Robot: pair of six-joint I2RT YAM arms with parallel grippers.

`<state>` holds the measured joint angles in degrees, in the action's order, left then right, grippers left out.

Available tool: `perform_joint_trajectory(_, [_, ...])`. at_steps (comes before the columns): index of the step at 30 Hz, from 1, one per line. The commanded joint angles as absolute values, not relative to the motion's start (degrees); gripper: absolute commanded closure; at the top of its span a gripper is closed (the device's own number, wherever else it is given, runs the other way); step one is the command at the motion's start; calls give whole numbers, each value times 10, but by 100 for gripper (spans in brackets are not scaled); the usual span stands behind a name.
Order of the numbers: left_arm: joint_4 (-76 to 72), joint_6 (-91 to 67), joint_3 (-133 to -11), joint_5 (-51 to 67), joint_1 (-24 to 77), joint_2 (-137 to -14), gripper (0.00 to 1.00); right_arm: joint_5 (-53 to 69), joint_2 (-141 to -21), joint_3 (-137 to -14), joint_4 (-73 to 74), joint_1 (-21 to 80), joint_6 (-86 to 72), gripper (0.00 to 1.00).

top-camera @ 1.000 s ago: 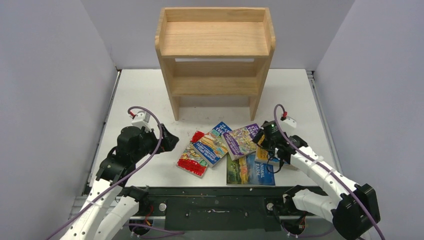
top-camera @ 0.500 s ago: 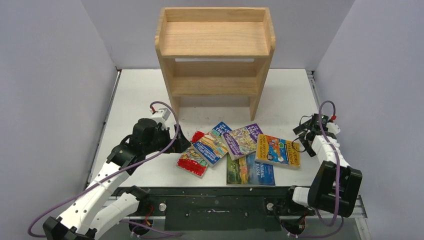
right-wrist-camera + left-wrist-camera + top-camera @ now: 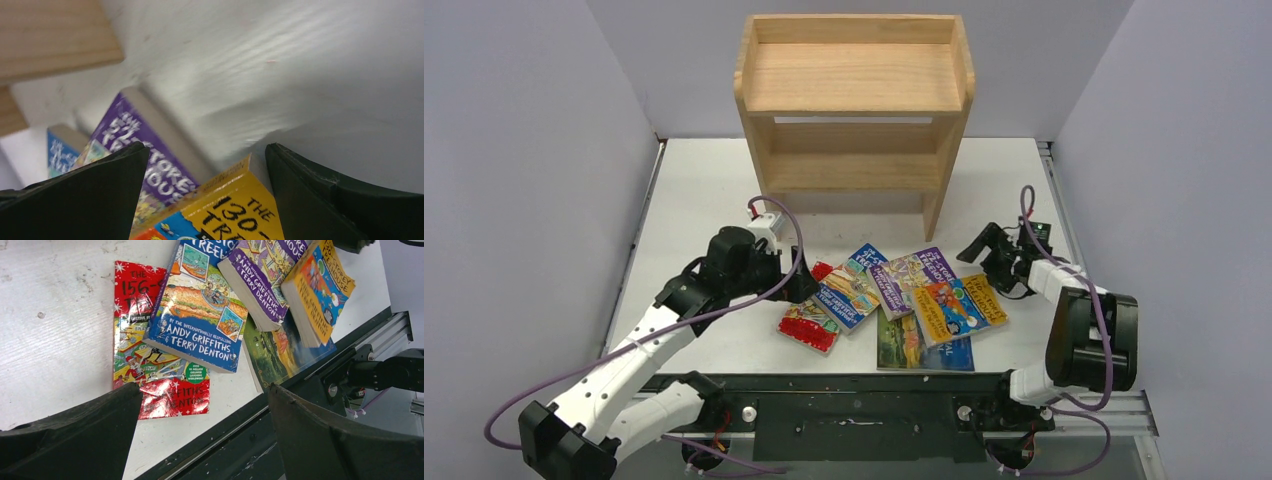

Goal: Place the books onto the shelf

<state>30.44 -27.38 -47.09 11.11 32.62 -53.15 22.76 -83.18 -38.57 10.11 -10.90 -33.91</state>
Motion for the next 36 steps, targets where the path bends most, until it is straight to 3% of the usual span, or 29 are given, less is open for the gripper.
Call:
perform_joint_trajectory(1, [264, -257, -499, 142, 331, -547, 4, 382, -871, -412, 40, -37, -327, 10])
perform_joint_trajectory(4, [251, -259, -501, 157, 335, -564, 4, 381, -871, -447, 42, 22, -305, 10])
perform_joint_trajectory(7, [240, -263, -506, 170, 346, -585, 4, 248, -827, -469, 107, 31, -293, 10])
perform_joint_trajectory(10, [235, -265, -518, 172, 370, -612, 4, 88, -741, -456, 175, 3, -321, 10])
perform_joint_trajectory(15, [215, -273, -536, 168, 421, -654, 3, 38, -622, -415, 276, -70, -356, 10])
perform_joint_trajectory(23, [152, -305, -592, 138, 501, -750, 4, 76, -491, -343, 383, -71, -407, 10])
perform_joint_trajectory(36, [104, -304, -680, 162, 518, -895, 4, 192, -467, -211, 309, -70, -483, 10])
